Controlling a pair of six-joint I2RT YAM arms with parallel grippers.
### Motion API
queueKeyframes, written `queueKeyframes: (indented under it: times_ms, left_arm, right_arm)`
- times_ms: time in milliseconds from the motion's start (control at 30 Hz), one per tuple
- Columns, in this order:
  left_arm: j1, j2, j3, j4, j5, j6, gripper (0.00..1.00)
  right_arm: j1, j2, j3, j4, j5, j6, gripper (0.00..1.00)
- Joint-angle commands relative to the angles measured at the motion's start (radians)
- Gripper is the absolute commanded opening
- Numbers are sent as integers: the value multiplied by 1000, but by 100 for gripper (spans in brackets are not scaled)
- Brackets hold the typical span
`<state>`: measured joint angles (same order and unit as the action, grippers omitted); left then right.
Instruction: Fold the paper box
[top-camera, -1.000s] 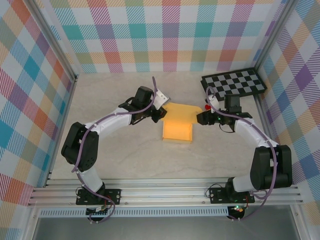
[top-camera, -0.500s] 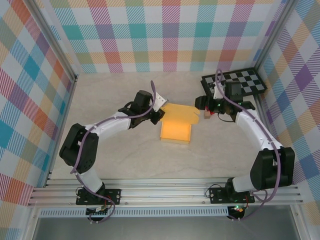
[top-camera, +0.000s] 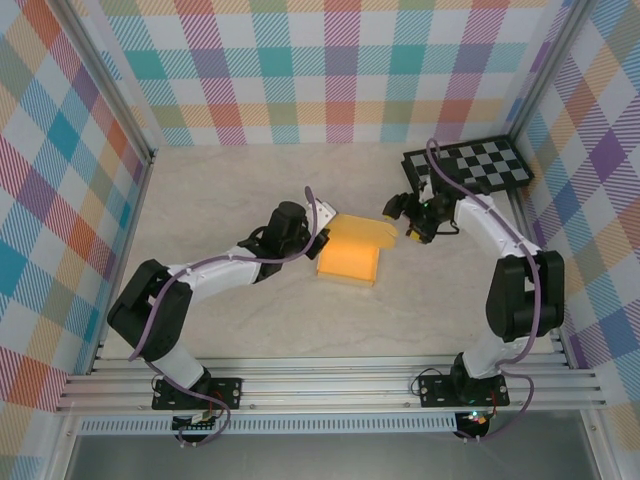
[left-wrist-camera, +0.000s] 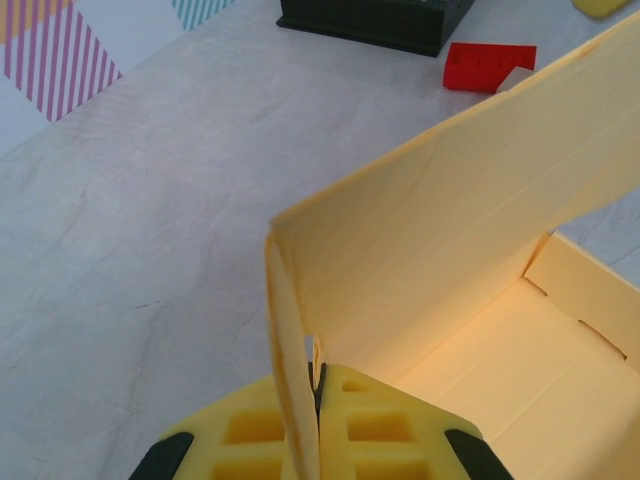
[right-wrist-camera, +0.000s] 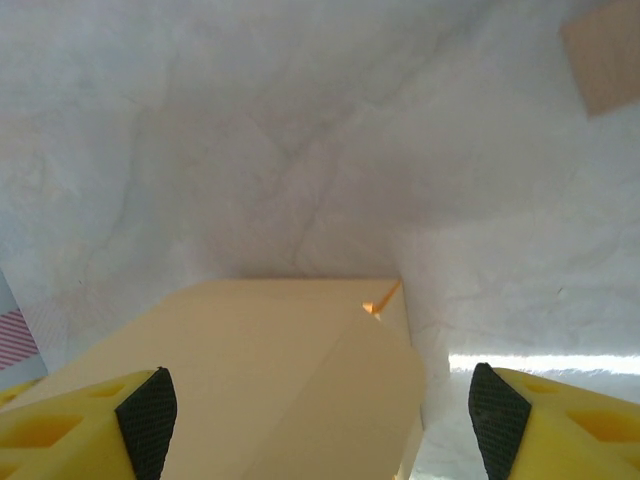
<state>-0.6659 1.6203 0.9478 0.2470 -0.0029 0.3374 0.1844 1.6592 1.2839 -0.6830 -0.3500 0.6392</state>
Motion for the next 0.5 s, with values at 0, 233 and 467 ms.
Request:
queueKeyframes:
  times_ms: [0,233,467]
  left_arm:
    - [-15,-22,-17,49,-72,-8,0]
    - [-33,-26,-26,64,-85,-82,0]
    - [-68,-10,-37,71,-108,-138,0]
  right_arm:
    - [34,3,-14,-2,-87,65,80]
    - [86,27,-30,58,-193,144,79]
    - [117,1,-72,209,-306,331,79]
